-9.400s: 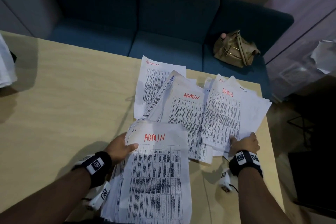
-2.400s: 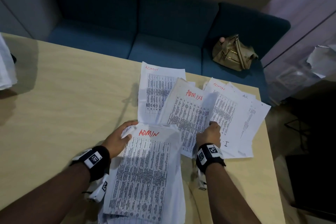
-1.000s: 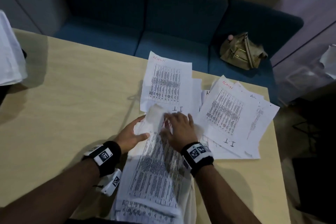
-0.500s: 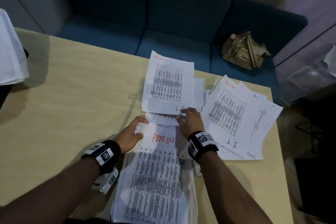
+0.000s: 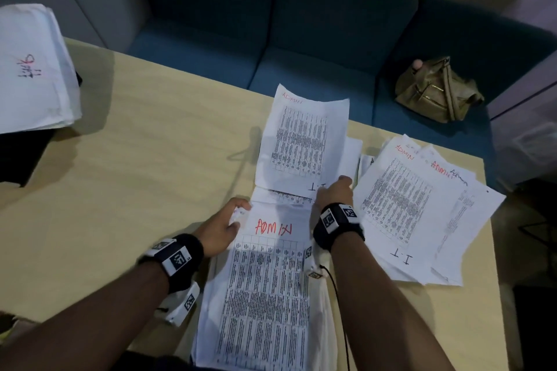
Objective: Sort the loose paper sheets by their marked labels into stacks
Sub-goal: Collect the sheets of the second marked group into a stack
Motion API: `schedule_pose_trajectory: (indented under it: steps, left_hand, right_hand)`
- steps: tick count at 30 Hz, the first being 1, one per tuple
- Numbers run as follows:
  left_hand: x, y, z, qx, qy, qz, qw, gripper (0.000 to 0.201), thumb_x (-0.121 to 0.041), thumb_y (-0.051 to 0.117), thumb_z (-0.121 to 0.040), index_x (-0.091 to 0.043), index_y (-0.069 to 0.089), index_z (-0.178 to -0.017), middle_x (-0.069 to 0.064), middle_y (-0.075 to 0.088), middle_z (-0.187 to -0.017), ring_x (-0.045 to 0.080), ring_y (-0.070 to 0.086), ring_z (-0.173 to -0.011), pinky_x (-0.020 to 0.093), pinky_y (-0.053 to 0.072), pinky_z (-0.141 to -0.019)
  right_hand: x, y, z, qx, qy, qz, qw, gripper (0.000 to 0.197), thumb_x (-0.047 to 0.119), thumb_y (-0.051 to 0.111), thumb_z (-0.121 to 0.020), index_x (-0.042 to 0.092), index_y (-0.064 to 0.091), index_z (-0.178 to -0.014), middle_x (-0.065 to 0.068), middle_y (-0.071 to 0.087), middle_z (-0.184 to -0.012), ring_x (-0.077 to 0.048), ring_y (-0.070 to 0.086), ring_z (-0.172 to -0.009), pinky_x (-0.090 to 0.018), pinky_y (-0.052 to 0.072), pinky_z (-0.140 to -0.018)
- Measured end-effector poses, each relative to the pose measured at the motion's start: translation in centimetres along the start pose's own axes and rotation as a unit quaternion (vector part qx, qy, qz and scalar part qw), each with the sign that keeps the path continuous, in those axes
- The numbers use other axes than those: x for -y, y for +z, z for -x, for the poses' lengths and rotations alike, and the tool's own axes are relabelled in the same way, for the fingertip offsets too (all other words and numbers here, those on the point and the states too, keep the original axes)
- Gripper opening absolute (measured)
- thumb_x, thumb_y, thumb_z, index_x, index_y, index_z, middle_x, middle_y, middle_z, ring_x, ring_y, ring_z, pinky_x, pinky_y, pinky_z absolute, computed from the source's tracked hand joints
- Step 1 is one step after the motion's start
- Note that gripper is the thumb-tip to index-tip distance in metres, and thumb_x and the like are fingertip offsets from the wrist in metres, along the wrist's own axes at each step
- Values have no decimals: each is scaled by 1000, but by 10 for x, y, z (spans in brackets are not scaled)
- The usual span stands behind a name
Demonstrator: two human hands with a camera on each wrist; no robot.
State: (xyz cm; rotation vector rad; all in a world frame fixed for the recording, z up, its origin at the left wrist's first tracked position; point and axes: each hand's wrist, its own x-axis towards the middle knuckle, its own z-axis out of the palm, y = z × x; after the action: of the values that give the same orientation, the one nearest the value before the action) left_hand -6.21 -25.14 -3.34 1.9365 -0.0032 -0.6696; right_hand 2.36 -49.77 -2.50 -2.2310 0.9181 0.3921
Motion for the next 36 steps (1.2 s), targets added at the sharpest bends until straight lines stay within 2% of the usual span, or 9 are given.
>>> schedule_pose_trajectory:
  steps: [4,9,16,20,25,28,32,34,36]
  left_hand:
    - [0,-3,-1,7,1,-5,1000,41,11,34,-93,-20,38,-119,2,43,-131,8,37,-71,4,31,-55]
    - [2,-4,-3,10,13,8,1000,51,10,37,-92,-40,40,-104,-1,45,-129,-7,48,-52,9,34,-49]
    - [4,0,-1,-3,-4,10,1000,42,11,37,-91,-21,41,-119,-5,42,-139,-2,47,-58,7,33,-53]
    - [4,-1,0,-3,10,16,1000,45,12,37,-90,-27,42,-112,-5,42,-140,-3,47,-58,9,35,-56]
    - [5,-1,2,-6,-2,32,999,46,13,35,-90,-23,42,-117,-7,40,-141,11,48,-98,11,37,-73]
    - [8,-1,1,-1,-10,50,999,49,15,35,-89,-23,42,-119,-9,40,-141,11,43,-110,20,31,-91]
    - [10,-2,-1,-36,24,107,993,60,24,38,-82,-28,50,-110,1,47,-136,16,44,-118,29,34,-104]
    - [11,-4,-5,-84,-2,146,986,63,21,40,-82,-35,58,-104,4,53,-132,17,54,-93,25,43,-76]
    - [8,-6,-8,-126,-50,176,975,59,15,41,-83,-36,60,-104,7,55,-129,14,43,-55,22,33,-48]
  right_hand:
    - [-12,-12,3,-23,33,49,998,51,15,53,-88,2,30,-133,-21,55,-127,-37,53,-117,-46,43,-100]
    - [-21,-14,13,-58,52,149,986,57,23,63,-82,-2,36,-125,-20,39,-132,-36,38,-123,-44,40,-99]
    - [-14,-6,19,-77,41,81,993,53,10,59,-85,-2,31,-129,-21,42,-132,-38,45,-121,-45,45,-95]
    - [-14,-13,20,-13,40,-7,999,54,4,54,-89,-1,29,-137,-22,48,-133,-36,54,-116,-37,49,-90]
    - [-8,-32,31,-73,-55,-48,995,22,10,44,-95,0,52,-113,-18,61,-108,-28,55,-81,-34,52,-73]
    - [-2,-60,34,-146,-108,-81,980,20,9,45,-94,-2,55,-106,-14,56,-91,-27,52,-79,-30,40,-66]
    - [-7,-104,40,-189,-132,-164,959,24,10,54,-84,8,58,-108,-8,60,-94,-26,56,-84,-31,45,-70]
    - [-19,-113,47,-163,-127,-205,957,34,5,56,-76,11,56,-109,-8,62,-97,-27,58,-84,-32,51,-69]
    - [-34,-109,57,-128,-117,-219,960,36,1,59,-74,10,56,-109,-10,64,-95,-28,61,-82,-30,52,-67]
